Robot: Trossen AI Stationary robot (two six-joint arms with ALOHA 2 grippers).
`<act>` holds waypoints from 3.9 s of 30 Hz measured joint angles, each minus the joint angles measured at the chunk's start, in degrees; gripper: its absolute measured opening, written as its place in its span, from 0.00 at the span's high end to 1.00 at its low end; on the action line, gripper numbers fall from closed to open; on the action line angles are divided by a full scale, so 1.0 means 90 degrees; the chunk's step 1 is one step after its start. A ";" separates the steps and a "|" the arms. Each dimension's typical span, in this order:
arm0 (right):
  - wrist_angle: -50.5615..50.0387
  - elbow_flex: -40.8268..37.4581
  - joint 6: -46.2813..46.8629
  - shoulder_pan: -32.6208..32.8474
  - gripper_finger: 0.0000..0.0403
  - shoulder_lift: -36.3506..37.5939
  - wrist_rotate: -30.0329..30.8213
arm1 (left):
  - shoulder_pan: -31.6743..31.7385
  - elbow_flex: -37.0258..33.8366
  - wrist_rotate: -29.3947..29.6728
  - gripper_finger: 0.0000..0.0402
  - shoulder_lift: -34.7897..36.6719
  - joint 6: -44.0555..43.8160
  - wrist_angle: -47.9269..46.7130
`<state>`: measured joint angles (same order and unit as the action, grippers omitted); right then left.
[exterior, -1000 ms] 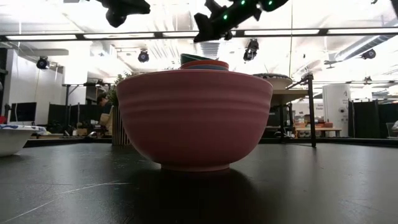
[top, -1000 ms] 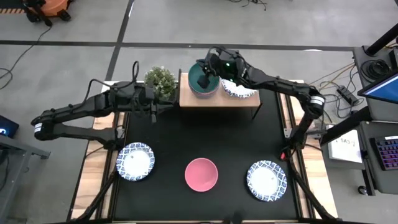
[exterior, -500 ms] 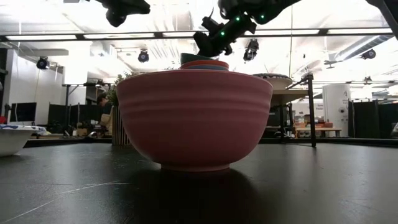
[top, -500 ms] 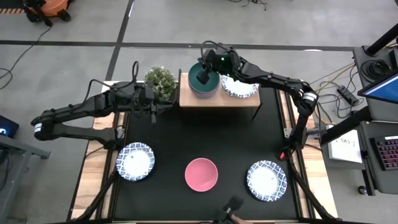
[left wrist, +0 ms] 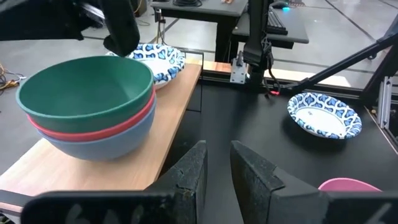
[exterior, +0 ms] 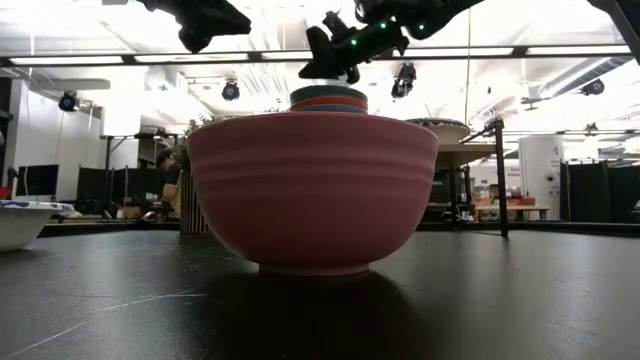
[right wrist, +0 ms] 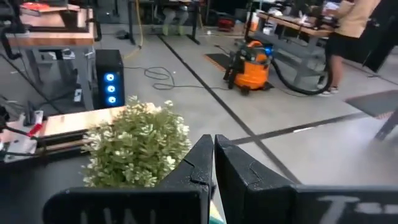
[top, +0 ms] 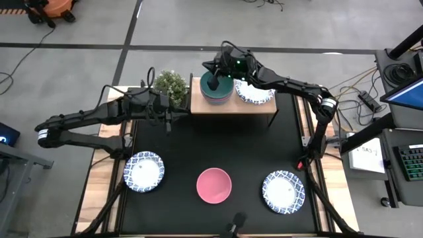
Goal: Place and stack bowls onto a shelf
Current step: Stack the green bowl on top of the orange bowl, then stack the right white patterned bowl on top of the white patterned bowls
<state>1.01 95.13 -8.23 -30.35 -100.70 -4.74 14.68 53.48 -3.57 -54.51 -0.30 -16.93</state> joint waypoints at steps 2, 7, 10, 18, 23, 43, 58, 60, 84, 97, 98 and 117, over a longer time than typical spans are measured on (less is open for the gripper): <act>0.0010 0.0000 0.0025 0.0010 0.98 -0.0087 -0.0029 | 0.0000 -0.0028 0.0000 0.87 -0.0025 0.0000 0.0042; -0.0126 -0.0005 0.0025 0.0024 0.98 -0.0402 -0.0030 | 0.0000 -0.0042 0.0000 0.87 -0.0037 0.0000 0.0090; -0.0120 -0.0005 0.0022 0.0036 0.98 -0.0494 -0.0029 | 0.0000 -0.0042 0.0000 0.87 -0.0035 -0.0002 0.0088; 0.0110 0.0015 -0.0034 0.0036 0.98 -0.0373 -0.0026 | 0.0000 -0.0042 0.0000 0.87 -0.0037 -0.0002 0.0070; 0.0027 0.0017 -0.0040 0.0036 0.98 -0.0464 -0.0025 | 0.0000 -0.0042 0.0000 0.87 -0.0039 -0.0002 0.0071; -0.0676 0.0012 -0.0491 0.0719 0.98 -0.0267 -0.0017 | -0.0002 -0.0042 -0.0002 0.87 -0.0040 -0.0002 0.0072; -0.0721 -0.0100 -0.0325 0.0775 0.98 -0.0348 0.0197 | -0.0083 -0.0042 -0.0002 0.87 -0.0040 -0.0028 0.0076; -0.0722 -0.0105 -0.0298 0.0777 0.98 -0.0313 0.0198 | -0.0132 -0.0042 -0.0004 0.87 -0.0040 -0.0059 0.0076; -0.4621 -0.2345 0.1328 0.3634 0.98 0.3426 0.0195 | -0.1796 -0.1433 0.0007 0.87 -0.0059 -0.1052 0.2264; -0.4900 -0.4936 0.3817 0.4828 0.98 0.4439 0.0069 | -0.1787 -0.1322 0.0133 0.87 -0.0064 -0.0573 0.2424; -0.5069 -0.4966 0.3896 0.4875 0.98 0.4442 0.0022 | -0.1787 -0.1322 0.0164 0.87 -0.0064 -0.0546 0.2422; -0.6538 -0.4670 0.3762 0.5204 0.77 0.3464 0.0314 | -0.1787 -0.1330 0.0187 0.87 -0.0069 -0.0525 0.2398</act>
<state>-57.83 53.10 25.63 16.49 -69.52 -1.92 -1.41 41.52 -1.89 -55.13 -5.02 4.65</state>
